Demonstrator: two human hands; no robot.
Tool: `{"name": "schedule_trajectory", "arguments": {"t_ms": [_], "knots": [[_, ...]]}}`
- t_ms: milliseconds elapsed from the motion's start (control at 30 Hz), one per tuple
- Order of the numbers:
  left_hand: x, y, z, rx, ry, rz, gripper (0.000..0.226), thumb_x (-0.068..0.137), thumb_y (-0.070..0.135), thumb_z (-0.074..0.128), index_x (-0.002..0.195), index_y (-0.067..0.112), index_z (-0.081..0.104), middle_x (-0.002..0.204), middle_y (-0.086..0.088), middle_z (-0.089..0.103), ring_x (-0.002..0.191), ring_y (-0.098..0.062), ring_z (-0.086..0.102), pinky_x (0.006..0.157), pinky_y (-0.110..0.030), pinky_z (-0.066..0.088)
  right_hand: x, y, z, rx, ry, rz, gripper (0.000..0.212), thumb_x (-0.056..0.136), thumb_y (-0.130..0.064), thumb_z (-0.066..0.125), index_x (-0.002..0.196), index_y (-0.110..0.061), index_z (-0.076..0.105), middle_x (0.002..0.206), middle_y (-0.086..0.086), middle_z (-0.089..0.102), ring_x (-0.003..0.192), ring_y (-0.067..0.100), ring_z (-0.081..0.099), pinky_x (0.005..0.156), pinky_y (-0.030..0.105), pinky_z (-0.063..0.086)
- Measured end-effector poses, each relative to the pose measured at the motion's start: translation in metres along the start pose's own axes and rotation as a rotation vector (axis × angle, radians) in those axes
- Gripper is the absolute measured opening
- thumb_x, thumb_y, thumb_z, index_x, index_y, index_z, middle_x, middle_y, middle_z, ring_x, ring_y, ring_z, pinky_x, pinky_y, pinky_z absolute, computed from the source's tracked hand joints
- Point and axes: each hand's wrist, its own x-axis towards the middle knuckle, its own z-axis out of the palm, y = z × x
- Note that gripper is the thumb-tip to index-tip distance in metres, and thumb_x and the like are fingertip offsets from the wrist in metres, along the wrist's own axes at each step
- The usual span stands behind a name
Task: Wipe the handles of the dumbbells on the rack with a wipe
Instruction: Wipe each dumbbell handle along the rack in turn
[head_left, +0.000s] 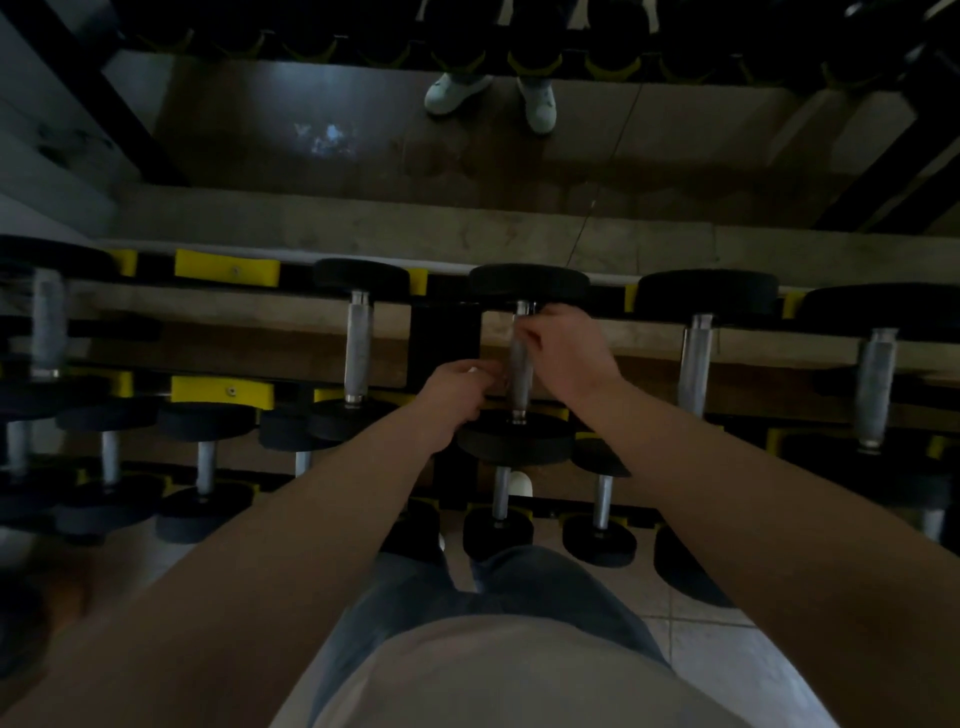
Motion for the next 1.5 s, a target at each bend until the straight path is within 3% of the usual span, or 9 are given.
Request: {"name": "schedule_trajectory", "arguments": {"t_ms": [167, 233, 400, 667, 767, 1000, 1167, 1300, 1500], "knots": [[0.005, -0.005, 0.0, -0.032, -0.027, 0.023, 0.019, 0.095, 0.016, 0.056, 0.105, 0.028, 0.068, 0.111, -0.007, 0.066, 0.077, -0.014, 0.049, 0.06, -0.027, 0.037, -0.041, 0.007, 0.006, -0.068, -0.361, -0.263, 0.024, 0.099, -0.02, 0.058, 0.114, -0.018, 0.077, 0.114, 0.005, 0.07, 0.109, 0.022, 0.062, 0.096, 0.034, 0.048], [0.007, -0.006, -0.001, -0.029, -0.032, 0.027, 0.02, 0.095, 0.016, 0.057, 0.108, 0.027, 0.068, 0.113, -0.007, 0.066, 0.079, -0.014, 0.049, 0.061, -0.027, 0.037, -0.042, 0.012, 0.009, -0.041, -0.346, -0.266, 0.023, 0.099, -0.021, 0.058, 0.114, -0.019, 0.076, 0.114, 0.003, 0.069, 0.107, 0.021, 0.062, 0.095, 0.033, 0.049], [0.009, -0.007, 0.0, -0.027, -0.021, 0.014, 0.024, 0.096, 0.014, 0.053, 0.113, 0.024, 0.066, 0.115, -0.008, 0.07, 0.075, -0.013, 0.051, 0.061, -0.026, 0.039, -0.013, 0.002, 0.002, 0.268, 0.053, 0.262, 0.02, 0.101, -0.02, 0.058, 0.117, -0.02, 0.07, 0.109, -0.003, 0.066, 0.091, 0.006, 0.057, 0.078, 0.02, 0.044], [0.019, -0.01, 0.002, 0.015, -0.015, 0.02, 0.025, 0.096, 0.017, 0.056, 0.117, 0.024, 0.068, 0.109, -0.006, 0.068, 0.073, -0.012, 0.049, 0.057, -0.026, 0.037, -0.05, 0.01, 0.006, 0.302, -0.442, 0.291, 0.006, 0.097, -0.022, 0.063, 0.101, -0.023, 0.067, 0.101, -0.005, 0.067, 0.098, 0.014, 0.065, 0.081, 0.025, 0.052], [0.019, -0.009, 0.004, 0.027, -0.017, 0.023, 0.025, 0.096, 0.016, 0.055, 0.117, 0.022, 0.067, 0.101, -0.004, 0.066, 0.071, -0.012, 0.049, 0.056, -0.026, 0.036, -0.042, 0.009, 0.01, 0.41, -0.314, 0.365, 0.009, 0.097, -0.024, 0.064, 0.105, -0.025, 0.066, 0.106, -0.008, 0.066, 0.1, 0.009, 0.062, 0.08, 0.021, 0.048], [0.021, -0.01, 0.004, 0.015, -0.016, 0.001, 0.023, 0.097, 0.015, 0.054, 0.114, 0.022, 0.067, 0.112, -0.005, 0.069, 0.07, -0.011, 0.049, 0.055, -0.025, 0.037, 0.009, -0.008, 0.008, 0.742, 0.091, 0.697, 0.019, 0.095, -0.025, 0.068, 0.111, -0.017, 0.074, 0.109, 0.001, 0.074, 0.103, 0.016, 0.067, 0.092, 0.036, 0.055], [0.021, -0.008, 0.004, 0.029, -0.019, -0.009, 0.024, 0.096, 0.014, 0.053, 0.112, 0.026, 0.067, 0.11, -0.004, 0.069, 0.07, -0.011, 0.05, 0.056, -0.026, 0.036, -0.038, 0.005, 0.023, 0.661, -0.116, 0.749, 0.016, 0.097, -0.033, 0.065, 0.092, -0.019, 0.072, 0.089, -0.003, 0.071, 0.09, 0.016, 0.067, 0.077, 0.032, 0.053], [0.022, -0.009, 0.003, 0.015, -0.038, -0.013, 0.026, 0.096, 0.014, 0.054, 0.117, 0.022, 0.067, 0.109, -0.003, 0.069, 0.068, -0.01, 0.05, 0.054, -0.025, 0.035, -0.037, 0.02, 0.02, 0.73, -0.374, 0.748, 0.006, 0.091, -0.019, 0.072, 0.093, -0.014, 0.075, 0.093, 0.008, 0.074, 0.09, 0.024, 0.07, 0.084, 0.042, 0.057], [0.023, -0.008, 0.003, 0.034, -0.027, -0.027, 0.025, 0.097, 0.014, 0.053, 0.117, 0.023, 0.066, 0.112, -0.004, 0.068, 0.074, -0.013, 0.05, 0.056, -0.024, 0.038, 0.017, 0.023, 0.017, 1.103, -0.111, 0.84, 0.019, 0.091, 0.003, 0.063, 0.108, 0.001, 0.072, 0.105, 0.017, 0.073, 0.101, 0.034, 0.068, 0.085, 0.04, 0.058]]}}
